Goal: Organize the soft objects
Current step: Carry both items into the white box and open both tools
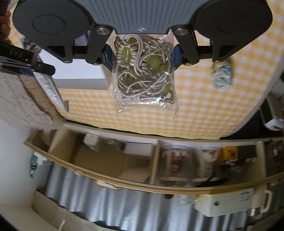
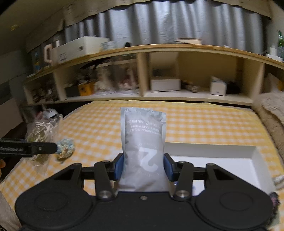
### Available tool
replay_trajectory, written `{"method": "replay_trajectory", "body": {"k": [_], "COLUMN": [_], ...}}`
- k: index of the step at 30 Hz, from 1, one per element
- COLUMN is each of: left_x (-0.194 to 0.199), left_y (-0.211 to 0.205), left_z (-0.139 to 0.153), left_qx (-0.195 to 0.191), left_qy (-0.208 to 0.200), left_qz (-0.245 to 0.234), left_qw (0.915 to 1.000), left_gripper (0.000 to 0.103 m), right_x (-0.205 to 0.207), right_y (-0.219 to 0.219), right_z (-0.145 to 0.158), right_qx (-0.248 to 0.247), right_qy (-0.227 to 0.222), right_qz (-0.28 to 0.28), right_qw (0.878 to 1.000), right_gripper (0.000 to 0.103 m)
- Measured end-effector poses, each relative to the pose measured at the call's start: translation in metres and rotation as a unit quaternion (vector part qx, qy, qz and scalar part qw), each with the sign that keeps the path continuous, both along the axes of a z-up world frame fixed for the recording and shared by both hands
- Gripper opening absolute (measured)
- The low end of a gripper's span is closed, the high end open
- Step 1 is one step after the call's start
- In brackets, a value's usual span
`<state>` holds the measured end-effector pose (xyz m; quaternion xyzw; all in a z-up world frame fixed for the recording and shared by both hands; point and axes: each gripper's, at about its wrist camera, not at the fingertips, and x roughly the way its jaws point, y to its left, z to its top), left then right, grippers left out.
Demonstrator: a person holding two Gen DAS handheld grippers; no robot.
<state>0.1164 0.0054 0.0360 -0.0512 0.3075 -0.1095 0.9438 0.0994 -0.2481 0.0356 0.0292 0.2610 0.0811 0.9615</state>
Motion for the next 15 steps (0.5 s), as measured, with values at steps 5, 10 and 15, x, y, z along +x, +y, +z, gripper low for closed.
{"method": "replay_trajectory", "body": {"k": [5, 10, 15], "left_x": [0.007, 0.013, 0.021], "left_y": [-0.038, -0.079, -0.119], "left_z": [0.003, -0.001, -0.013], "left_qx": [-0.026, -0.047, -0.077], "left_qy": [0.011, 0.028, 0.055], "left_qz": [-0.037, -0.075, -0.108], "left_qw": [0.9989, 0.9957, 0.9896], "left_gripper": [0.062, 0.062, 0.062], "right_x": [-0.004, -0.007, -0.006], "right_y": [-0.044, -0.083, -0.117], "right_z": [-0.003, -0.006, -0.018], "right_qx": [0.01, 0.009, 0.027], "right_qy": [0.021, 0.045, 0.077], "right_qz": [-0.052, -0.081, -0.104], "right_qw": [0.998, 0.996, 0.991], "right_gripper": [0.048, 0.048, 0.048]}}
